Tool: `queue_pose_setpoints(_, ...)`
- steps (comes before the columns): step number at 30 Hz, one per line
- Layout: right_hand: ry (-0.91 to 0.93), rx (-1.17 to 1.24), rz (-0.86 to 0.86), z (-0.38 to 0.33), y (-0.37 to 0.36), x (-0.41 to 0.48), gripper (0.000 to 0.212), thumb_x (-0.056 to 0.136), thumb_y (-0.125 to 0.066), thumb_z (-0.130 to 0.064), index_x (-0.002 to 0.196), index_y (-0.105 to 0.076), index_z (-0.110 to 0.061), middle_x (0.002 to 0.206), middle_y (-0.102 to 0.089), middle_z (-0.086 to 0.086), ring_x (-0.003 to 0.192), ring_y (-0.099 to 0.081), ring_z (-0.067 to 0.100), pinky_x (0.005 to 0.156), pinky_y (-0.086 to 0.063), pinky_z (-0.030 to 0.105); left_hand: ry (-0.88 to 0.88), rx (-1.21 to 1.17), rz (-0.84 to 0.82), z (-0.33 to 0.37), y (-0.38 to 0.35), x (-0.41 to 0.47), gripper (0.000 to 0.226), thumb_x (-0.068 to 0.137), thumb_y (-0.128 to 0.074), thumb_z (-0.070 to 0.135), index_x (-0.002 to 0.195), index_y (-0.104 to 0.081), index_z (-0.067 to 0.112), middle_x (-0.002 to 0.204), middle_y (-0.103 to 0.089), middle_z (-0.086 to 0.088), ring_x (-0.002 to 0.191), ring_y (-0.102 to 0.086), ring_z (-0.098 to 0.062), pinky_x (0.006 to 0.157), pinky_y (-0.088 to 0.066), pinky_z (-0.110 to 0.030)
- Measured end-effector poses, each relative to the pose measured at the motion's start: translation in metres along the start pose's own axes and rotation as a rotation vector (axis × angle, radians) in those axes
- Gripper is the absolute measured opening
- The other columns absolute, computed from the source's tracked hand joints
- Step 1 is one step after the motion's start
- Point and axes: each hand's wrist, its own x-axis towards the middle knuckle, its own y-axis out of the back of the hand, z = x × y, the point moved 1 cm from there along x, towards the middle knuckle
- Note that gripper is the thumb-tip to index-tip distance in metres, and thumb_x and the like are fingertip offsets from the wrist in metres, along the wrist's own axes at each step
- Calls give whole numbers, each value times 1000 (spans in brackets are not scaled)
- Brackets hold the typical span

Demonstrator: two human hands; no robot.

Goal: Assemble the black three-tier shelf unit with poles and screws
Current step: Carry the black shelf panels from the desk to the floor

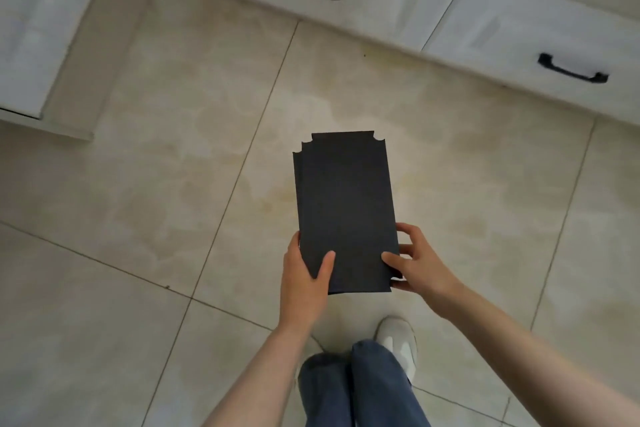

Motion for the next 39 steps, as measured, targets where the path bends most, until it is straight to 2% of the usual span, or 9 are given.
queue_pose_setpoints(3, -63, -8, -32, 18, -6, 44, 44, 100, -56, -10, 131, -38, -35, 115, -60, 2, 93, -68, 17, 57, -56, 22, -12, 26, -31, -33, -16, 30, 65, 97, -62, 44, 152, -33, 26, 137, -50, 7, 122, -54, -8, 96, -49, -19)
queue_pose_setpoints(5, -92, -9, -46, 27, -8, 67, 43, 100, -56, -10, 131, -38, -35, 115, -60, 3, 93, -68, 18, 58, -57, 23, -16, 37, -34, -48, -26, 47, 67, 97, -62, 45, 154, -31, 26, 139, -50, 5, 123, -55, -12, 100, -52, -26)
queue_pose_setpoints(10, -77, -10, -60, 49, -11, 107, 43, 101, -56, -13, 131, -37, -36, 127, -57, 6, 110, -62, 24, 83, -60, 34, 3, 30, -22, -75, -46, 69, 72, 98, -63, 40, 157, -25, 24, 143, -47, 1, 128, -52, -17, 106, -51, -42)
queue_pose_setpoints(12, -54, -32, -59, 55, -10, 116, 44, 101, -55, -13, 131, -35, -38, 131, -55, 5, 114, -60, 25, 91, -58, 37, -4, 38, -41, -82, -51, 75, 75, 97, -63, 38, 159, -22, 24, 146, -45, 0, 131, -51, -17, 108, -49, -43)
queue_pose_setpoints(16, -27, -122, -22, 60, -7, 131, 48, 101, -51, -3, 132, -33, -35, 140, -51, 10, 118, -57, 27, 93, -57, 41, 44, 93, -180, -93, -61, 84, 87, 96, -67, 30, 161, -9, 25, 152, -35, -2, 137, -43, -18, 114, -42, -37)
queue_pose_setpoints(21, -12, -277, 35, 66, -16, 140, 54, 101, -49, -1, 143, -25, -26, 151, -42, 12, 134, -48, 32, 96, -52, 45, 117, 138, -196, -100, -69, 86, 93, 97, -66, 29, 160, 3, 30, 153, -27, -4, 134, -44, -21, 108, -43, -34)
queue_pose_setpoints(30, -11, -367, 100, 74, -18, 149, 60, 96, -60, -6, 144, -31, -26, 144, -49, 11, 130, -50, 30, 93, -53, 42, 95, 298, -189, -99, -62, 94, 83, 100, -61, 21, 162, -6, 20, 146, -35, -10, 121, -55, -27, 100, -47, -34)
queue_pose_setpoints(36, -36, -608, 85, 73, -13, 139, 67, 95, -65, -21, 150, -26, -19, 150, -46, 12, 130, -52, 29, 103, -46, 37, 143, 308, -287, -95, -52, 96, 71, 99, -60, 14, 158, -21, 17, 146, -42, -12, 129, -51, -28, 110, -44, -38)
queue_pose_setpoints(39, -44, -657, 140, 62, -7, 117, 62, 98, -61, -26, 149, -28, -15, 149, -47, 12, 131, -52, 29, 103, -45, 35, 155, 365, -307, -82, -38, 82, 65, 100, -57, 15, 156, -24, 13, 145, -42, -12, 126, -51, -28, 97, -40, -26)
